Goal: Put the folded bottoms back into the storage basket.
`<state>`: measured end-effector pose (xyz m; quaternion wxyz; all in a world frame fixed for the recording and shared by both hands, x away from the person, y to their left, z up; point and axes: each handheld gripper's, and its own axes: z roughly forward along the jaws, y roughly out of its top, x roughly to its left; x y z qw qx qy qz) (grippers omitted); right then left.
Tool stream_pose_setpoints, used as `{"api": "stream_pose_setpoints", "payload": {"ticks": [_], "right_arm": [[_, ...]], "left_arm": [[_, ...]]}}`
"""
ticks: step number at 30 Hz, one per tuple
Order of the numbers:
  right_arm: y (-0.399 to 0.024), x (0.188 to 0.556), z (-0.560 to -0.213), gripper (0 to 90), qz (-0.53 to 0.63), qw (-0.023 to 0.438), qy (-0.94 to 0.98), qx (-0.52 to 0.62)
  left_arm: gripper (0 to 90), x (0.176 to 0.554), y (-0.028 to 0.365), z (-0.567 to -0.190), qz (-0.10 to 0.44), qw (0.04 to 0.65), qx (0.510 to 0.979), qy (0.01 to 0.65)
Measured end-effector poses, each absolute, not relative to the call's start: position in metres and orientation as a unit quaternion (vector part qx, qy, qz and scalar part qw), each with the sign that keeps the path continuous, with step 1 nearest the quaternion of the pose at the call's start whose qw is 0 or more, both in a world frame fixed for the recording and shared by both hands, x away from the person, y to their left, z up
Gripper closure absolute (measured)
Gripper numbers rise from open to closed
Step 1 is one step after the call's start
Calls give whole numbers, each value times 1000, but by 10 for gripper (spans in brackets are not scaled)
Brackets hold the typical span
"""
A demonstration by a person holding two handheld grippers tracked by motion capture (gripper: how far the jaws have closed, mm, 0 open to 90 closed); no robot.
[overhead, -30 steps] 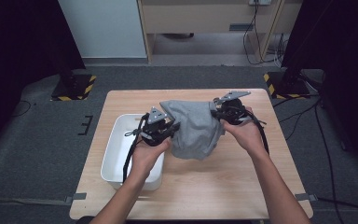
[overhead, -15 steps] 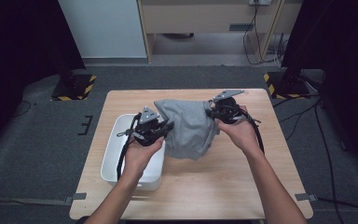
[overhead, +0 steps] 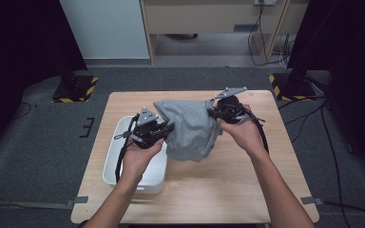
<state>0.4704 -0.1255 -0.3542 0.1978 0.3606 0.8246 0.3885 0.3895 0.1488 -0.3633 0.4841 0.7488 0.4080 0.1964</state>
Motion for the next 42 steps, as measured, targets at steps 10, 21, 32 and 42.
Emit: {"api": "stream_pose_setpoints", "payload": {"ticks": [10,21,32,42], "right_arm": [[-109,470,-342,825,392,199,828,348],[-82,472,-330,825,391,200,835,330],[-58,473,-326,824,387,197,842,320],[-43,477,-324,825,383,195,847,314]], "left_arm": [[785,385,166,-353,205,490,740,412],[785,383,192,-347,212,497,728,422],[785,378,211,-344,215,501,722,426],[785,378,222,-344,216,507,715,431]]}}
